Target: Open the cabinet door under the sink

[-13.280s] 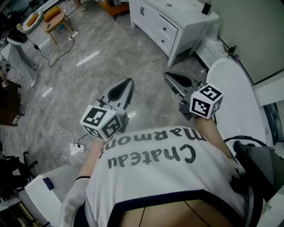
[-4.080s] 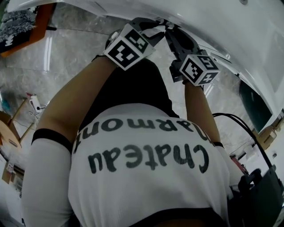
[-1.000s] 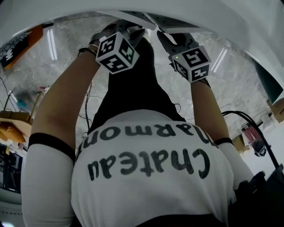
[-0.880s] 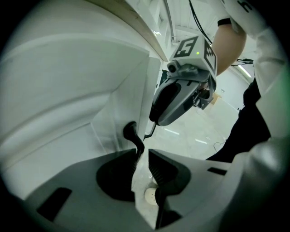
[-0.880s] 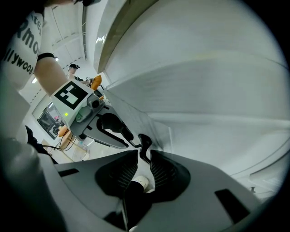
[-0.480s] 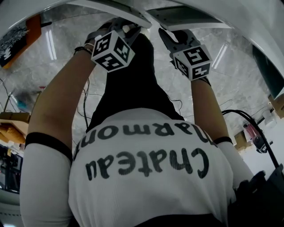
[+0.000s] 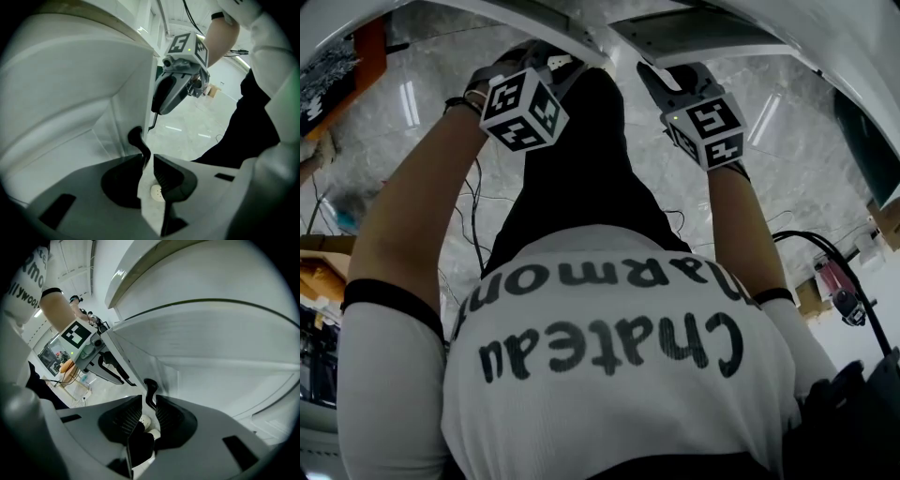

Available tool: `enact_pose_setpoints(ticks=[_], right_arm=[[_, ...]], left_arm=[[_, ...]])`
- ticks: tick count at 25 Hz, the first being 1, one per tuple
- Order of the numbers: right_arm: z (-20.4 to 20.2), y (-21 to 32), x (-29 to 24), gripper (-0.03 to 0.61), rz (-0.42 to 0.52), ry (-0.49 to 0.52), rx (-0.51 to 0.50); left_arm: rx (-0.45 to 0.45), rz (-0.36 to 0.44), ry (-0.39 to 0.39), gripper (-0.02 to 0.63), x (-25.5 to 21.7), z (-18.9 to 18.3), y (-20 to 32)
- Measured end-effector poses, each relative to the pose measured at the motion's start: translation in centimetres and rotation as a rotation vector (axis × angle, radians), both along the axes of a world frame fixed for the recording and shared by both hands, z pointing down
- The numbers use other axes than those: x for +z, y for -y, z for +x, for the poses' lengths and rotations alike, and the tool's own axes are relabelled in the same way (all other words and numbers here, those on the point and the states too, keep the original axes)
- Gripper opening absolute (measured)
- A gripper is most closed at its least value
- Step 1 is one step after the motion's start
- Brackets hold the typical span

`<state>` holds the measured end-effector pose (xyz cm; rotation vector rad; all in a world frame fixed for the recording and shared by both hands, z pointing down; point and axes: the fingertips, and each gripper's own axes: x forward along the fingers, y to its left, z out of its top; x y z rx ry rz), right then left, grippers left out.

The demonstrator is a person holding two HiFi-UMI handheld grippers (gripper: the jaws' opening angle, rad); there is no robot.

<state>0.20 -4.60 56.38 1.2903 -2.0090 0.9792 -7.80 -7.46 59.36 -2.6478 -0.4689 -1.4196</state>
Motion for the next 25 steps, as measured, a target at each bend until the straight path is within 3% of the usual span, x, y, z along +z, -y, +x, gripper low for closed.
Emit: enact_pose_setpoints(ticks=[12, 25], right_arm=[[-0.2, -2.6, 0.2, 0.078, -0.028, -0.050, -0.062], [0.0, -6.6, 0.5, 0.078, -0.085, -0.101, -0.147]], left_arm=[[0.088, 0.063, 0.034, 0.063, 0.3, -2.0, -0.8], [0.149, 0.081, 0.081, 0.063, 0.5, -4.5, -1.8]])
